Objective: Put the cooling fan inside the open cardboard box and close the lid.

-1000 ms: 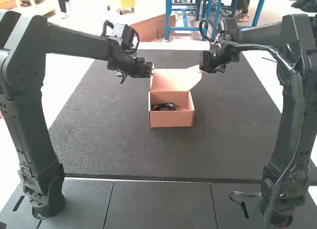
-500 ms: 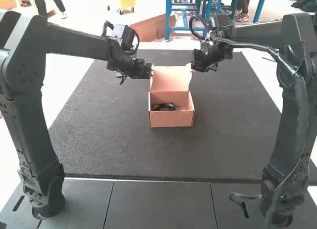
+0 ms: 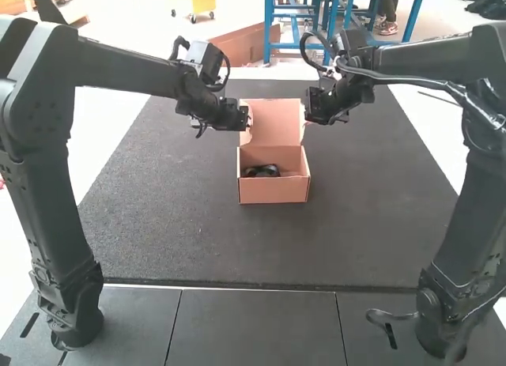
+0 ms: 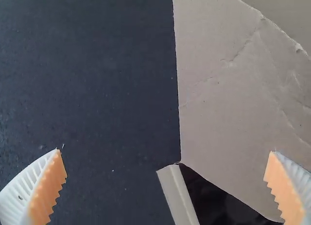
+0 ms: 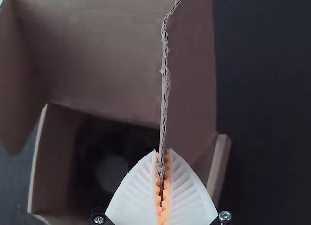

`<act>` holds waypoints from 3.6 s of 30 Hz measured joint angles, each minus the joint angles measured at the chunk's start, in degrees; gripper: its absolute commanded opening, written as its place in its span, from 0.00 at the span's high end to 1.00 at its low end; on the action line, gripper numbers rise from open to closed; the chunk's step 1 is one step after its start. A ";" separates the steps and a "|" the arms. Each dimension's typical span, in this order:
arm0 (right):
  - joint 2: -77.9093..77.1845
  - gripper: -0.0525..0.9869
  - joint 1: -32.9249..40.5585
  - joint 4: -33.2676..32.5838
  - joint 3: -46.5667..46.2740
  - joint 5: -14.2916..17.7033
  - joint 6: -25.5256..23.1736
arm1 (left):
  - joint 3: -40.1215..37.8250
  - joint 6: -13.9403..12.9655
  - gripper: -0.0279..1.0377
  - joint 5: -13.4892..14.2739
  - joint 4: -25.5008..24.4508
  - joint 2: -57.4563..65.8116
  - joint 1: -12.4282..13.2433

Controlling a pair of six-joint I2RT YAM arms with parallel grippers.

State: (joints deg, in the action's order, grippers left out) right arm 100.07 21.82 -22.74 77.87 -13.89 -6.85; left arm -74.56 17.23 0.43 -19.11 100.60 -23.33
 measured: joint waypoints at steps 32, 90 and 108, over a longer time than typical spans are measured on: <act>-5.68 0.97 2.86 1.70 -10.78 1.07 0.85 | 0.94 -0.04 0.06 1.73 -5.09 -4.74 -0.57; -12.37 0.06 3.45 2.69 -14.99 7.67 0.46 | 9.57 -3.91 0.06 10.97 -3.69 -13.62 2.29; -34.62 0.06 -2.82 -9.38 -19.39 4.28 0.11 | -7.43 -4.44 0.06 12.41 -2.29 -2.12 -3.89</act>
State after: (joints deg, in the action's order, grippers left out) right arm 65.45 19.00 -32.12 58.48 -9.61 -6.74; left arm -82.00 12.80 12.84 -21.41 98.48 -27.22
